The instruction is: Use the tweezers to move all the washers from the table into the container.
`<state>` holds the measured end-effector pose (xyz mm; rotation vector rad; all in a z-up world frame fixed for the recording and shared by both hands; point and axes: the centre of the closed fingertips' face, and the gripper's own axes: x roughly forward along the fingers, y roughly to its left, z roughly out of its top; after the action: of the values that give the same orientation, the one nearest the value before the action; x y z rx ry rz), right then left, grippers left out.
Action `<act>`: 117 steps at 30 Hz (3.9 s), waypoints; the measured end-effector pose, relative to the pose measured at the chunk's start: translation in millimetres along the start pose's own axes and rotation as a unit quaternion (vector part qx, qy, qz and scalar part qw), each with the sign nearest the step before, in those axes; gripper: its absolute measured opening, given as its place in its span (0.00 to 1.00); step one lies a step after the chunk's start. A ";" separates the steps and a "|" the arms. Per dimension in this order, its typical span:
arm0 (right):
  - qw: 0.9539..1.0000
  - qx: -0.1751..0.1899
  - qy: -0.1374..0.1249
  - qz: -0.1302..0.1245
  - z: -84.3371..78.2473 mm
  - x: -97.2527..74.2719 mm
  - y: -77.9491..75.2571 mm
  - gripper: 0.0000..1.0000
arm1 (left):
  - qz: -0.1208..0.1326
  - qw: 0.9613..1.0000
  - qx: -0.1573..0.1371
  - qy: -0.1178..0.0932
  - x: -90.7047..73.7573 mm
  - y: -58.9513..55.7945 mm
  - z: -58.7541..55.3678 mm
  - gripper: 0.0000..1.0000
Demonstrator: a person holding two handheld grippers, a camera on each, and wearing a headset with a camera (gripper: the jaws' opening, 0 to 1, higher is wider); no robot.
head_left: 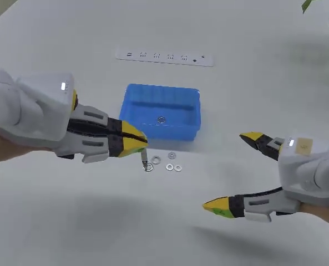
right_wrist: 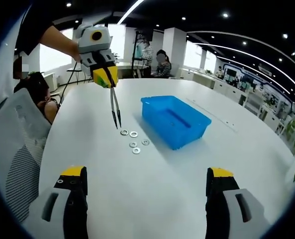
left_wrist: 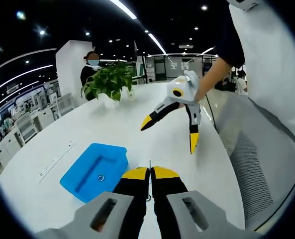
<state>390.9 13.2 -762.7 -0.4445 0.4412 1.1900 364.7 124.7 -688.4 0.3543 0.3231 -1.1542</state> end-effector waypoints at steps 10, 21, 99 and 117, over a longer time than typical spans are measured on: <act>1.000 0.025 -0.011 0.010 3.0 1.1 10.8 0.98 | 0.006 1.000 -0.005 -0.001 5.4 3.6 -2.5 0.05; 0.999 0.031 -0.016 0.011 9.0 3.6 13.4 0.98 | 0.005 1.000 -0.016 -0.006 10.0 1.6 -8.7 0.05; 0.974 -0.103 -0.004 0.201 74.8 95.7 66.9 0.09 | 0.000 0.997 -0.077 -0.006 -5.6 -3.9 -10.2 0.27; 0.981 -0.094 -0.029 0.168 96.3 63.9 45.9 0.09 | 0.053 0.989 -0.124 -0.065 -25.0 -14.7 -7.5 0.31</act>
<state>376.1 129.7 -722.0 -0.5086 0.3630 1.5762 341.3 143.2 -686.1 0.0775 0.3256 -1.0141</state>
